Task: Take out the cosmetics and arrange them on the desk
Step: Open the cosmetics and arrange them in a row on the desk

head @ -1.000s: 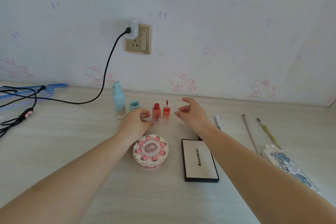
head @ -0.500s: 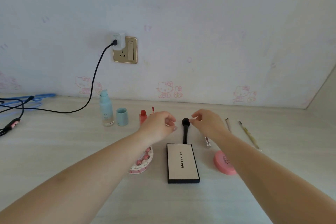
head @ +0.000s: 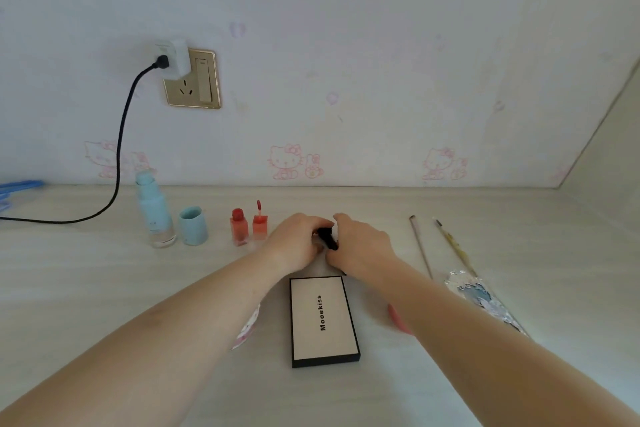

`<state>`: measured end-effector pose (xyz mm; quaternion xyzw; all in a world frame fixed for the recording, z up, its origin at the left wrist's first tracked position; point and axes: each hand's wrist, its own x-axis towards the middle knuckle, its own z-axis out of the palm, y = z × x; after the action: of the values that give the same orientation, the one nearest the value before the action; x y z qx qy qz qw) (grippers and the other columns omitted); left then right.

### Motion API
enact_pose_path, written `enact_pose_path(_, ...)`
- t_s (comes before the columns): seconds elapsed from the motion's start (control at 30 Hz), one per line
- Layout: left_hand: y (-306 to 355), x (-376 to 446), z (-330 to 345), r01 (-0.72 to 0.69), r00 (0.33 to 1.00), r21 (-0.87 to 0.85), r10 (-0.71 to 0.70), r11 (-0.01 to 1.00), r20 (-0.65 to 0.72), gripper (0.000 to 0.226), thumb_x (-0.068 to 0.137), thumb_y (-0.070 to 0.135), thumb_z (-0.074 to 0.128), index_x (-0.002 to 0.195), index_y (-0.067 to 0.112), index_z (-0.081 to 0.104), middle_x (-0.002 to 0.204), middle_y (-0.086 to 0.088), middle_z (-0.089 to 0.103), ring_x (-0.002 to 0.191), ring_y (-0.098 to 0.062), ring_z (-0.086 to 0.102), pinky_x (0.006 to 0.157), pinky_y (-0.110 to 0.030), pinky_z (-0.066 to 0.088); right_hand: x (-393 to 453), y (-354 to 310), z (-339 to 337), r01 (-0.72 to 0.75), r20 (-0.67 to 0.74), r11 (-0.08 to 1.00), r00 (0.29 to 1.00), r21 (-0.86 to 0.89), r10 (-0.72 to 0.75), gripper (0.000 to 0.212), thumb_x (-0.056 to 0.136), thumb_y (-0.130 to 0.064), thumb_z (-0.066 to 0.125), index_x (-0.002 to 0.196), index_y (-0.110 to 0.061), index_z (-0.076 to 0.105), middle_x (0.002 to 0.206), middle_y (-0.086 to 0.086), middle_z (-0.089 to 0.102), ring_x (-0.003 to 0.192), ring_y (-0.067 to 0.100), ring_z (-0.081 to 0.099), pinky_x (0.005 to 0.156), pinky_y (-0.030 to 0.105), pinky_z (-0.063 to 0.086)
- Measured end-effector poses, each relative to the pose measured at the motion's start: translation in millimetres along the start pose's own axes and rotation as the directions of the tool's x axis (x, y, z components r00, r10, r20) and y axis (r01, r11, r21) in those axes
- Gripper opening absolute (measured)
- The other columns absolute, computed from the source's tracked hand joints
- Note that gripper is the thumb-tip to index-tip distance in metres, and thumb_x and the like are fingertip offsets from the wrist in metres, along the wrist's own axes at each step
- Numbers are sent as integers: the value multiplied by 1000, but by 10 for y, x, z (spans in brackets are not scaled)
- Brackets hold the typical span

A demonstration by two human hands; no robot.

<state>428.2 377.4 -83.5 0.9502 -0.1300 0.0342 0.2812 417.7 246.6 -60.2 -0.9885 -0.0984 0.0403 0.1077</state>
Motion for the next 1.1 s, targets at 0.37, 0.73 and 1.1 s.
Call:
enact_pose_path(0.37,135,-368,-196,-82,987,-446,9,891,-162,23,85,10,65,106,20,65,102,3,63,102,-12,60,98,-28,47,-459,89,-352,142,-130,932,986,332,-104,25,87,-20,54,106,-30,68,84,-18,63,61,0,56,61,22,47)
enact_pose_path(0.73,-312,-1519,-906,-1,954,-646,-193,763,-228,27,77,1,72,88,26,68,86,3,70,78,-15,65,79,-31,53,-894,-749,-338,324,-149,858,946,400,-288,10,85,-31,65,94,-35,68,86,-12,68,80,11,61,61,10,40)
enact_pose_path(1.1,-1338,-2253,-1403,187,903,-358,-304,915,-304,26,76,11,75,82,34,65,86,8,70,76,-12,65,78,-27,51,-667,-1813,218,361,-11,879,926,311,-376,12,84,-26,65,95,-28,68,89,-13,68,85,6,63,77,22,48)
